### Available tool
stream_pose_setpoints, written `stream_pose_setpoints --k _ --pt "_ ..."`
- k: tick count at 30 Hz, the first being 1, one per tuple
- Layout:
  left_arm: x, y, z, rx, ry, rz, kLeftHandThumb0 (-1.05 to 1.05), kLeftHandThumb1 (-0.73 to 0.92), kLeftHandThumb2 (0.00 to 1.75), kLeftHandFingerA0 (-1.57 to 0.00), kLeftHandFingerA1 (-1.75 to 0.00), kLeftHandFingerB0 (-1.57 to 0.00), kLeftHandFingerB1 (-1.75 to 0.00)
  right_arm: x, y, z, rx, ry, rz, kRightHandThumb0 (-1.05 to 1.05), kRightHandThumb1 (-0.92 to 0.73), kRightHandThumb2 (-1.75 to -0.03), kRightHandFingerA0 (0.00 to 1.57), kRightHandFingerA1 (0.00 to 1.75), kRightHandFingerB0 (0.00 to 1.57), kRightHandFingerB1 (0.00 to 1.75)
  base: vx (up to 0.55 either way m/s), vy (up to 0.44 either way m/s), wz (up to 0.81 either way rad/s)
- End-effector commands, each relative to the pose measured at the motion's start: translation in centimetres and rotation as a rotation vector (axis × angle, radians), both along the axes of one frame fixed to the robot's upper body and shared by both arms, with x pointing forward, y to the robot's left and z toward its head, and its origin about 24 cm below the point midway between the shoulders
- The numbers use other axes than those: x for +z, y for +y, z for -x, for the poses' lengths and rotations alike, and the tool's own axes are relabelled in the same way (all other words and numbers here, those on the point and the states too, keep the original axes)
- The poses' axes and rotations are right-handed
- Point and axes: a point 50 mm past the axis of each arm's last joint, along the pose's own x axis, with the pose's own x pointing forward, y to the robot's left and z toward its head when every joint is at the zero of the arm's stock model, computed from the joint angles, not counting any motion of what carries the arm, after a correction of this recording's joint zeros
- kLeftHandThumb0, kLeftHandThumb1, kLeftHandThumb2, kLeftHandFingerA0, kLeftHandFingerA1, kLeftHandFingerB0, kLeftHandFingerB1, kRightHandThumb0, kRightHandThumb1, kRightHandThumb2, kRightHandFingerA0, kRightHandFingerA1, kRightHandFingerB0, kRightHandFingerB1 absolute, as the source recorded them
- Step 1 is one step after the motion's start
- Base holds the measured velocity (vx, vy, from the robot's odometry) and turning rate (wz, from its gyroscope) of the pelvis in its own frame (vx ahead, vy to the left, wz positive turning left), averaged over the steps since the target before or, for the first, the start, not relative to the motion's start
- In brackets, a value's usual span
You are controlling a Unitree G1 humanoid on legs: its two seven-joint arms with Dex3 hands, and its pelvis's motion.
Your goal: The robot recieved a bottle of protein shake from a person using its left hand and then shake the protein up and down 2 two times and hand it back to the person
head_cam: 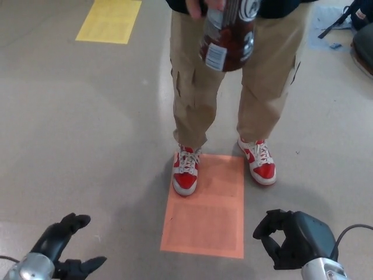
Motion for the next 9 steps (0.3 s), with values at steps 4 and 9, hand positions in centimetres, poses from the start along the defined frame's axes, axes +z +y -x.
stream_pose_setpoints --k 4,9 --pt "1.94 1.07 -0.92 -0.222 -0.294 -0.326 -0.51 0.56 0.73 -0.30 -0.42 -0.09 -0.35 1.35 -1.38 -1.61 -0.041 -0.020 0.020 -0.46 -0.49 -1.15 1.06 1.01 0.94 0.87 0.00 0.000 0.00" --pt "1.77 1.13 -0.70 -0.251 -0.307 -0.375 -0.53 0.57 0.77 -0.30 -0.43 -0.09 -0.36 1.23 -1.29 -1.51 -0.036 -0.017 0.028 -0.48 -0.49 -1.15 1.06 0.95 0.94 0.84 0.00 0.000 0.00"
